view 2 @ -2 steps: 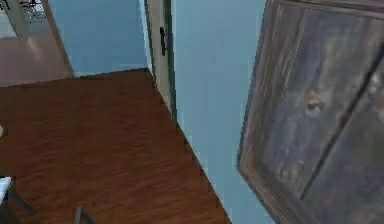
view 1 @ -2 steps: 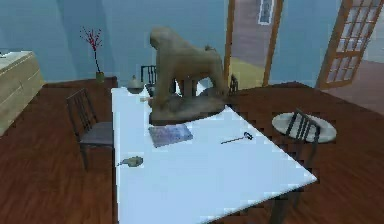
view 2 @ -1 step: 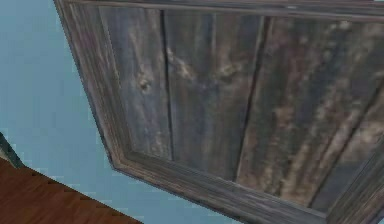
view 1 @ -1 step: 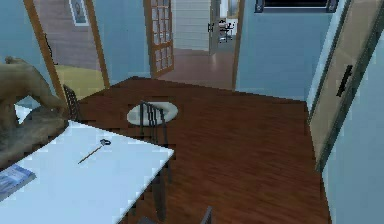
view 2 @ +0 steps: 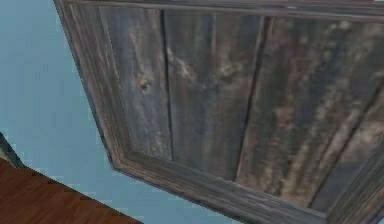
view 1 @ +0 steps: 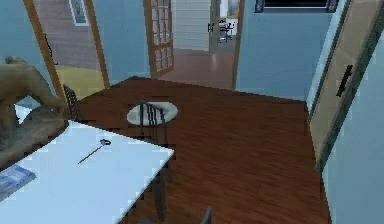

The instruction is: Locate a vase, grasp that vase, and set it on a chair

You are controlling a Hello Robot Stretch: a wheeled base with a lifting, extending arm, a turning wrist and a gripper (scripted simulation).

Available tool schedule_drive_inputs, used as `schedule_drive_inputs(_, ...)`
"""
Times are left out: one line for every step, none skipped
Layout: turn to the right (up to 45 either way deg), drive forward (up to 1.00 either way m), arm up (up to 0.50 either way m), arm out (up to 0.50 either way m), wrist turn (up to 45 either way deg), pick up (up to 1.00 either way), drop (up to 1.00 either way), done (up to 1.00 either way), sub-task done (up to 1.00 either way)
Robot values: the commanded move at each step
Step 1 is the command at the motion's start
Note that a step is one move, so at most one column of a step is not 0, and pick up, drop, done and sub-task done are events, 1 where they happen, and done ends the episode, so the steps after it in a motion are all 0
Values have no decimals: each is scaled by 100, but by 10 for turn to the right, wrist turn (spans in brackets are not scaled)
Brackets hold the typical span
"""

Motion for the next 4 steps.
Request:
schedule_drive_inputs(450,0,0,0,0,0,0,0,0)
schedule_drive_inputs(-450,0,0,0,0,0,0,0,0)
schedule_drive_inputs(-450,0,0,0,0,0,0,0,0)
schedule_drive_inputs(-450,0,0,0,0,0,0,0,0)
